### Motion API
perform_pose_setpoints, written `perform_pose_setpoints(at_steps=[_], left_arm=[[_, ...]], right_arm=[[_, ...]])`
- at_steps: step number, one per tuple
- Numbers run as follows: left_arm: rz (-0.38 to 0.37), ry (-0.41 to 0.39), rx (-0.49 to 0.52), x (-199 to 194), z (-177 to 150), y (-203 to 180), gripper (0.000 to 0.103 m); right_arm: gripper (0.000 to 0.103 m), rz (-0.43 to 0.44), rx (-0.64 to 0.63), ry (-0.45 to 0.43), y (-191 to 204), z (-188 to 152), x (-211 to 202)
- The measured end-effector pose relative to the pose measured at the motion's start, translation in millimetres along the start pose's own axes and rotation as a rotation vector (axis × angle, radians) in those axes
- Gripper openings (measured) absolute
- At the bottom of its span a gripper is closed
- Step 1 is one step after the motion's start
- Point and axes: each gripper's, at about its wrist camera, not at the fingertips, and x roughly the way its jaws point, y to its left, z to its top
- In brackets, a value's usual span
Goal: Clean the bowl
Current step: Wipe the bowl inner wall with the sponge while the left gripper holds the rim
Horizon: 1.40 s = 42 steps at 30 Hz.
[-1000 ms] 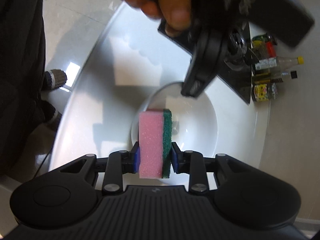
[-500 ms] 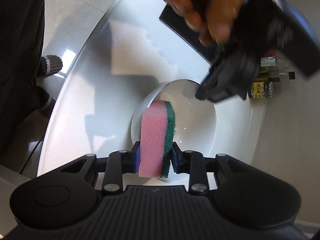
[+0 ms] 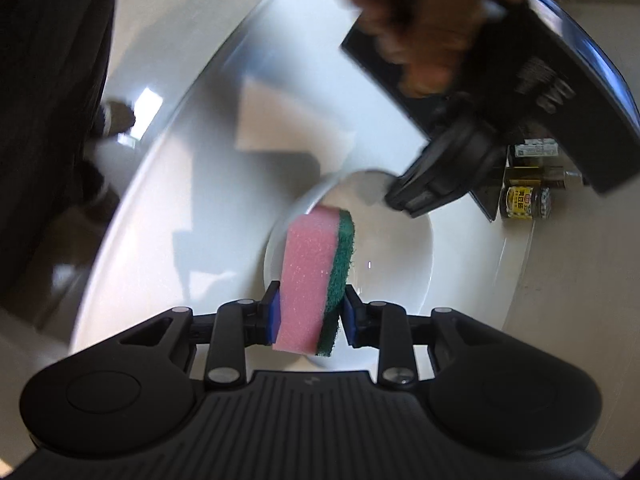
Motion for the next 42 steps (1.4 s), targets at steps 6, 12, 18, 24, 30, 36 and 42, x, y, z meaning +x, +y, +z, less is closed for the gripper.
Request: perform_pose_setpoints(at_steps=[6,12,18,24,30,36,42], left_arm=[[-0.011,-0.056,-0.209,-25,-21,10,0.012],[0.018,-0.061,-0.18,-33,-42,-7,0.014],[-0.002,-0.007,-0.063,-19,-16,0,0.01],[0.044,-0.015,-0.101,-13,1,2,0.015],[0.045,-0.024,-0.197,-29,-29,-14,0.016],[0.063,-0.01,-0.12,-19,-24,-13,0.011],[0.035,-0.006,-0.06,-10,-15,-3,0.011]], right_arm=[[0.026,0.0,0.093,-0.003,-6,-3,3],[0.026,0.018,0.125,-0.02,-10,-1,-1],[0.026,0.038,0.084,-0.069,-7,9,-10],[0.027,0.001,0.061,0.011,-4,-3,4],[0.027,-0.001,0.143,0.001,-7,2,4],[0.026,0.015,0.138,-0.066,-8,9,-2],[0.026,-0.013,0.045,0.01,2,-3,9]])
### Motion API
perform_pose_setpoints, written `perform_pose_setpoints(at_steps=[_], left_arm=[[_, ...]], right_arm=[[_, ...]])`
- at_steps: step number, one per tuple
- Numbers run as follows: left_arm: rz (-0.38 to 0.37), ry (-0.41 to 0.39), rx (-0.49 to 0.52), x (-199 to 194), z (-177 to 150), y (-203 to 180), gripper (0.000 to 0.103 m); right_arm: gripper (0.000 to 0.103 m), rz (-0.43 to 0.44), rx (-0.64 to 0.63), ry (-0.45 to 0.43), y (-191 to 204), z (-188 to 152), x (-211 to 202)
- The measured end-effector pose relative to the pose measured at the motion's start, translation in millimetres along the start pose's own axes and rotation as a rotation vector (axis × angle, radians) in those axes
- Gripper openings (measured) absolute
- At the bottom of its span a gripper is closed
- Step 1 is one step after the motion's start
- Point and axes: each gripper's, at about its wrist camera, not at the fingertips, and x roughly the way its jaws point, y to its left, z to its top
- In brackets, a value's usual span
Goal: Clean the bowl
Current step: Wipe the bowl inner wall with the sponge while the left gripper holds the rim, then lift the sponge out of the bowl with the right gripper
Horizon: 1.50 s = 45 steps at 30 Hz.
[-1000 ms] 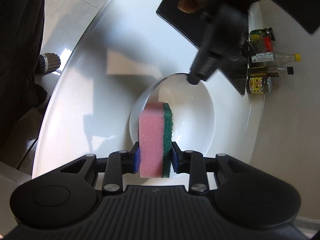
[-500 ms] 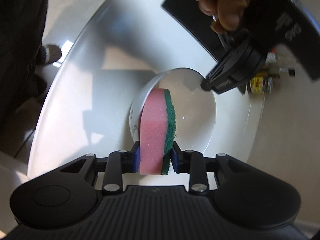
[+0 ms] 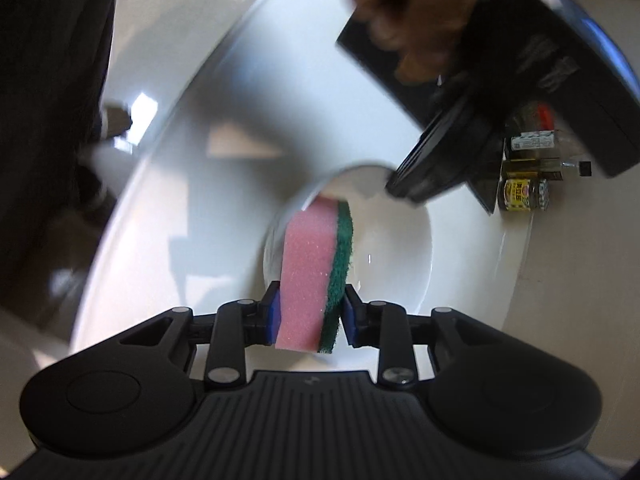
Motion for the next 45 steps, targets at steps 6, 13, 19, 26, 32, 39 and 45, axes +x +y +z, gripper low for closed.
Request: perform_pose_setpoints(at_steps=[6,13,19,26,32,39,45], left_arm=[[0.024,-0.011,0.02,2,-1,-6,0.011],[0.022,-0.019,0.024,1,-2,-7,0.011],[0.02,-0.023,0.026,0,-3,-8,0.011],[0.027,-0.031,0.029,0,-3,-9,0.011],[0.038,-0.036,0.048,1,-1,-14,0.01],[0.02,-0.017,0.034,6,-1,-14,0.009],[-0.024,-0.058,-0.034,-2,-2,-4,0.007]], right_arm=[[0.027,-0.012,0.047,0.015,-2,-12,4],[0.027,-0.01,0.055,0.018,-5,-8,8],[0.027,-0.007,0.053,0.028,-4,-2,7],[0.027,-0.004,0.067,0.032,-3,-1,3],[0.027,0.006,0.098,0.017,-5,0,0],[0.027,0.081,0.325,-0.075,-19,-7,-13],[0.026,0.209,1.065,-0.376,-43,-75,-37]])
